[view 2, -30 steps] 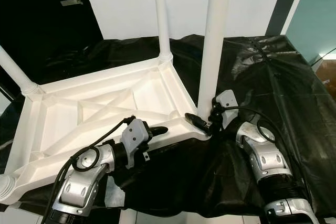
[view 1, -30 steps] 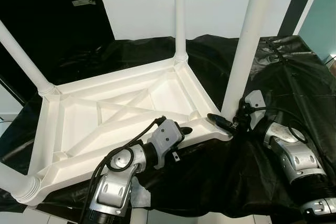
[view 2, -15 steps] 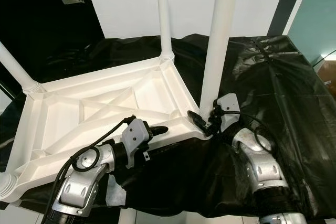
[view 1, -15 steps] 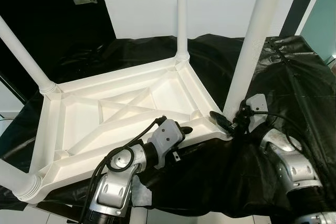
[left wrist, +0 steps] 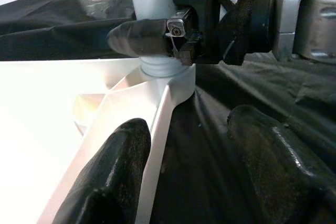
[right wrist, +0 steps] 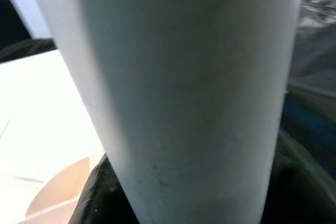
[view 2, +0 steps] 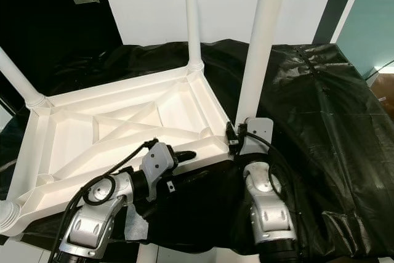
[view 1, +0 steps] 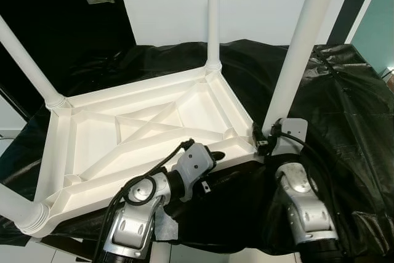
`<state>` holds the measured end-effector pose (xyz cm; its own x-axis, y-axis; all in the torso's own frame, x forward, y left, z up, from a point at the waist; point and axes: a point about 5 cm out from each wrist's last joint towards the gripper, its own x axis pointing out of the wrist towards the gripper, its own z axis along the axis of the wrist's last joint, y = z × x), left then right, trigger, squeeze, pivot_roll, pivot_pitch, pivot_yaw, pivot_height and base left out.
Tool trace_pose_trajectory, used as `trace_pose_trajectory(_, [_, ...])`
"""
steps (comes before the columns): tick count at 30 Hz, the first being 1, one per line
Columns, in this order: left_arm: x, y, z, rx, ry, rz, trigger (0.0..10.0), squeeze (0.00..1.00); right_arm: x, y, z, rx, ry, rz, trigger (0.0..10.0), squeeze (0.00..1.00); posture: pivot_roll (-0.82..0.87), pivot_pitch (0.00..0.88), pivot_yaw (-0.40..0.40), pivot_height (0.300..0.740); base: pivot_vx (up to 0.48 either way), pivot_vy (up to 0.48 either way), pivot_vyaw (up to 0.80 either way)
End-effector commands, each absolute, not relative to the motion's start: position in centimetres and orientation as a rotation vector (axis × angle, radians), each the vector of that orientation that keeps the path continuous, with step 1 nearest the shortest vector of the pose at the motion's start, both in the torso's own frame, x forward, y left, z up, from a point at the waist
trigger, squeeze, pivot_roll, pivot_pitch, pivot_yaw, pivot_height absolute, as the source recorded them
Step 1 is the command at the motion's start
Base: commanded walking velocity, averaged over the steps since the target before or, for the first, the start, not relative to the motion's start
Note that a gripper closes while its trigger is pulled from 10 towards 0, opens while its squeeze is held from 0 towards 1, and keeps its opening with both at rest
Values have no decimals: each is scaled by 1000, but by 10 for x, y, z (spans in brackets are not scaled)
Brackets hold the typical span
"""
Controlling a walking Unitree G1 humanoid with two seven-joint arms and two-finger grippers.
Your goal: Building children table
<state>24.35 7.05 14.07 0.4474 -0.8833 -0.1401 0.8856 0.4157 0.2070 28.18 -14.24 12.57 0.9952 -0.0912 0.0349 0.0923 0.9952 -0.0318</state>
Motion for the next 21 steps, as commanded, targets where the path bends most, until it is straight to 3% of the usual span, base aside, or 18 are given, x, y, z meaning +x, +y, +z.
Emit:
trace_pose_trajectory(1, [248, 76, 141, 271, 9, -970, 10000, 0, 275, -147, 111, -38, 41, -154, 10000, 0, -64, 16, 37, 740, 0, 0, 0])
trace_pose_trajectory(8, [248, 75, 141, 276, 9, -977, 10000, 0, 274, -145, 117, -44, 4, -121, 10000, 0, -67, 14, 38, 740, 0, 0, 0])
trace_pose_trajectory(9, [249, 75, 142, 275, 8, -977, 10000, 0, 274, -144, 119, -49, -12, -106, 10000, 161, -67, 14, 38, 740, 0, 0, 0])
trace_pose_trajectory(10, [249, 75, 142, 275, 8, -977, 10000, 0, 274, -144, 119, -49, -12, -106, 10000, 161, -67, 14, 38, 740, 0, 0, 0])
trace_pose_trajectory(11, [249, 75, 142, 275, 7, -976, 10000, 0, 272, -144, 121, -51, -27, -83, 10000, 1000, -66, 16, 36, 740, 0, 0, 0])
trace_pose_trajectory(17, [248, 75, 142, 275, 8, -971, 10000, 0, 267, -149, 124, -64, -64, -21, 10000, 1000, -62, 19, 33, 740, 0, 0, 0])
trace_pose_trajectory(21, [247, 77, 142, 273, 13, -961, 10000, 0, 260, -168, 129, -66, -96, 65, 10000, 1000, -63, 32, 33, 740, 0, 0, 0])
